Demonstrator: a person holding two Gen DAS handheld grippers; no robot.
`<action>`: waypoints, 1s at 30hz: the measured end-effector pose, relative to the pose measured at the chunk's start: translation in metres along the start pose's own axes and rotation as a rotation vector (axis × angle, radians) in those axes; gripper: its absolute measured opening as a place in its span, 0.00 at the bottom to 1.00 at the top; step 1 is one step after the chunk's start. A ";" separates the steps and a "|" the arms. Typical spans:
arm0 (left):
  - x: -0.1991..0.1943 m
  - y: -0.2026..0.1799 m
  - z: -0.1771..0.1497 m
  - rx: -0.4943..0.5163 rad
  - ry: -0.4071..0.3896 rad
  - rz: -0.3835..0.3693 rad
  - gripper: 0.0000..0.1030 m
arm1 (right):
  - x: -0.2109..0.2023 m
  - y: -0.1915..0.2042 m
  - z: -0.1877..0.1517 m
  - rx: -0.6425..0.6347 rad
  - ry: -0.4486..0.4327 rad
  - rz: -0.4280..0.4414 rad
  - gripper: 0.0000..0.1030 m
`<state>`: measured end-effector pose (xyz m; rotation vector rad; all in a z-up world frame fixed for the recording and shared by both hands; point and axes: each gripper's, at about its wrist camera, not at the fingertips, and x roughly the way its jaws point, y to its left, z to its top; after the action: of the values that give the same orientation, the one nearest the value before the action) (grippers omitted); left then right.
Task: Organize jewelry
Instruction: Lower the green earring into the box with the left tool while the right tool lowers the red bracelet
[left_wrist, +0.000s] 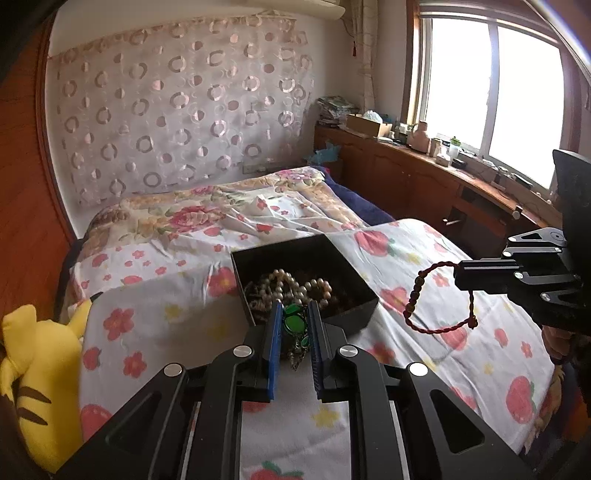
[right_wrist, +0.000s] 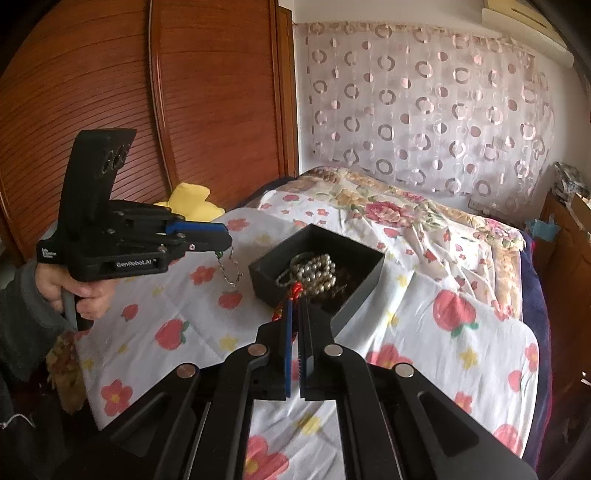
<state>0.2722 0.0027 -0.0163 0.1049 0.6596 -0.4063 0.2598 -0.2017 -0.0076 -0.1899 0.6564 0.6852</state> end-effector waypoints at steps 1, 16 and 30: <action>0.002 0.000 0.002 0.000 -0.002 0.002 0.12 | 0.002 -0.002 0.003 -0.002 -0.001 -0.002 0.03; 0.056 0.016 0.029 -0.020 0.013 0.024 0.12 | 0.061 -0.027 0.040 -0.005 0.007 -0.020 0.03; 0.102 0.036 0.040 -0.042 0.048 0.023 0.12 | 0.108 -0.052 0.050 0.020 0.042 -0.030 0.03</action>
<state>0.3829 -0.0075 -0.0487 0.0828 0.7136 -0.3683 0.3813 -0.1665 -0.0376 -0.1958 0.6993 0.6474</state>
